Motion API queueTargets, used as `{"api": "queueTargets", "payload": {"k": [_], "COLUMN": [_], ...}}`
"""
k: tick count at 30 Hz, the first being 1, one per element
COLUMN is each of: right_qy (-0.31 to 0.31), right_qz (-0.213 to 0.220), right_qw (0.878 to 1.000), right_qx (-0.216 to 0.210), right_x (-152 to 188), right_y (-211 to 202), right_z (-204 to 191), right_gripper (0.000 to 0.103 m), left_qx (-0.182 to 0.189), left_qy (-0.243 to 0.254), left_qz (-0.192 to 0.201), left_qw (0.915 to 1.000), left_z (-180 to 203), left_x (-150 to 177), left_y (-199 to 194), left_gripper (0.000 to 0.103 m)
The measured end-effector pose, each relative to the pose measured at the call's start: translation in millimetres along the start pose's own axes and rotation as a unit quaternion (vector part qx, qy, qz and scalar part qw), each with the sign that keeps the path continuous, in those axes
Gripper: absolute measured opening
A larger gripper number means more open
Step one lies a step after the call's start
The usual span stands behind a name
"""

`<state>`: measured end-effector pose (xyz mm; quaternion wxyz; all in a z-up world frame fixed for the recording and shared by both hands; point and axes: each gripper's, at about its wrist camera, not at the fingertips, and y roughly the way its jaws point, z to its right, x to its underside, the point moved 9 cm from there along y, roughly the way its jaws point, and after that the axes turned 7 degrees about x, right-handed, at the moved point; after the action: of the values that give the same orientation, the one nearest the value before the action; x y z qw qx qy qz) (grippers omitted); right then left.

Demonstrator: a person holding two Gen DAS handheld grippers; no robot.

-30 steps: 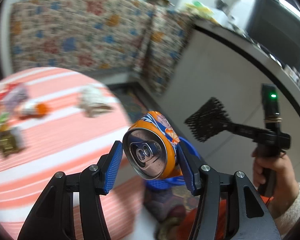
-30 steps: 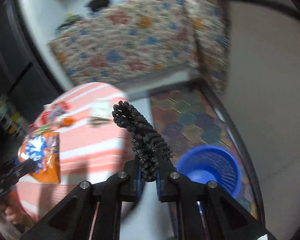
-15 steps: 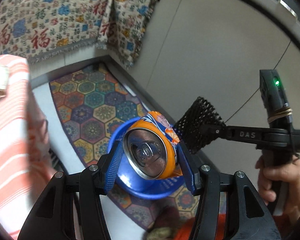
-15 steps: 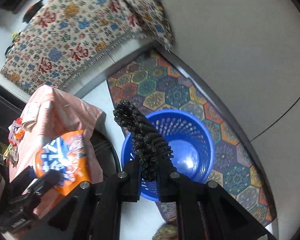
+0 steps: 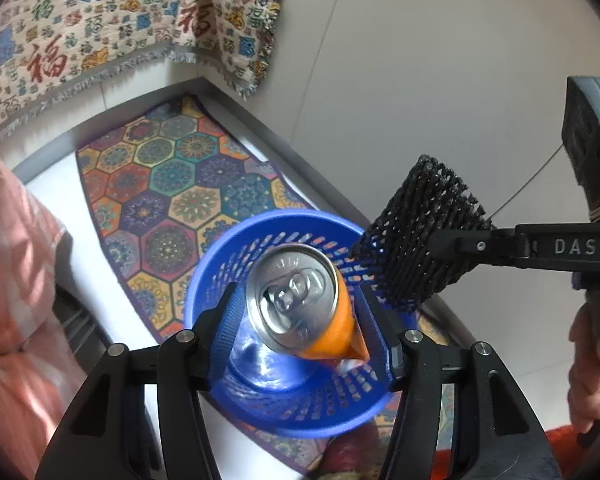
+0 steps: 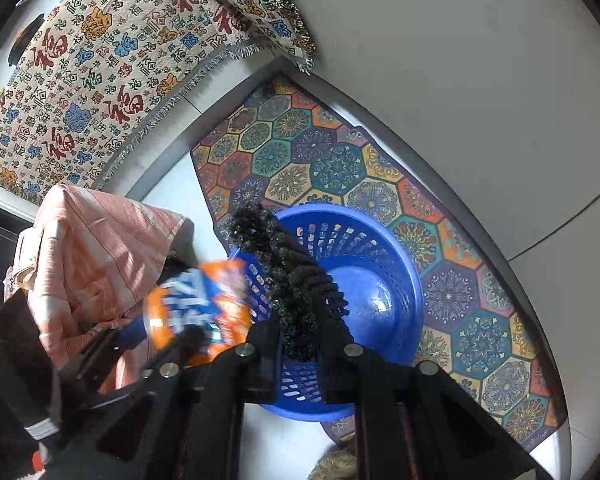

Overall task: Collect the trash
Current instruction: 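Carry the can and mesh bag to the blue wastebasket and release both, then move both open tools back over the table toward the gold wrapper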

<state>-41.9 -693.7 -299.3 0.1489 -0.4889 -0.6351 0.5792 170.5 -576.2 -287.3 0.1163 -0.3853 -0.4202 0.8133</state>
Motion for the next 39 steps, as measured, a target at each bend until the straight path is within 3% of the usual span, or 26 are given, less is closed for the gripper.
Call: {"api": "queueTargets", "payload": {"k": [1, 3, 4, 5, 11, 15, 23, 26, 29, 32, 35, 39], "right_qy": [0.002, 0.007, 0.009, 0.011, 0.009, -0.018, -0.118, -0.170, -0.214, -0.243, -0.290, -0.326], "right_qz": [-0.002, -0.007, -0.008, -0.007, -0.004, 0.029, 0.146, 0.186, 0.213, 0.223, 0.222, 0.191], "right_qw": [1.000, 1.000, 1.000, 1.000, 1.000, 0.999, 0.981, 0.967, 0.953, 0.944, 0.930, 0.924], "right_qx": [0.001, 0.004, 0.007, 0.013, 0.012, 0.025, 0.041, 0.041, 0.035, 0.003, -0.034, -0.060], "right_x": [-1, -2, -3, -4, -7, -14, -27, -16, 3, 28, 63, 108], "right_y": [1, 6, 7, 7, 5, -12, -73, -94, -109, -119, -127, -120], "right_z": [1, 2, 4, 5, 2, -9, -73, -115, -158, -202, -262, -322], "right_gripper": [0.016, 0.030, 0.049, 0.060, 0.060, 0.060, 0.062, 0.067, 0.071, 0.071, 0.071, 0.071], "left_qx": [0.003, 0.003, 0.003, 0.002, -0.008, -0.023, -0.009, -0.016, -0.043, -0.083, -0.130, -0.178], "left_qy": [0.002, 0.002, -0.001, -0.003, -0.031, -0.037, -0.022, -0.024, -0.034, -0.051, -0.063, -0.076], "left_qz": [-0.002, -0.002, 0.001, 0.003, 0.017, 0.026, 0.055, 0.068, 0.073, 0.078, 0.083, 0.079], "left_qw": [1.0000, 1.0000, 1.0000, 1.0000, 0.9993, 0.9987, 0.9982, 0.9973, 0.9958, 0.9922, 0.9861, 0.9779], "left_z": [0, -1, -2, -3, -19, -22, -3, -13, -42, -85, -136, -209], "left_x": [-1, -2, -3, -4, -10, -10, 18, 38, 68, 99, 127, 158], "left_y": [4, 8, 8, 7, -5, -34, -151, -197, -247, -292, -326, -352], "left_gripper": [0.062, 0.069, 0.073, 0.073, 0.076, 0.077, 0.080, 0.081, 0.081, 0.081, 0.083, 0.083]}}
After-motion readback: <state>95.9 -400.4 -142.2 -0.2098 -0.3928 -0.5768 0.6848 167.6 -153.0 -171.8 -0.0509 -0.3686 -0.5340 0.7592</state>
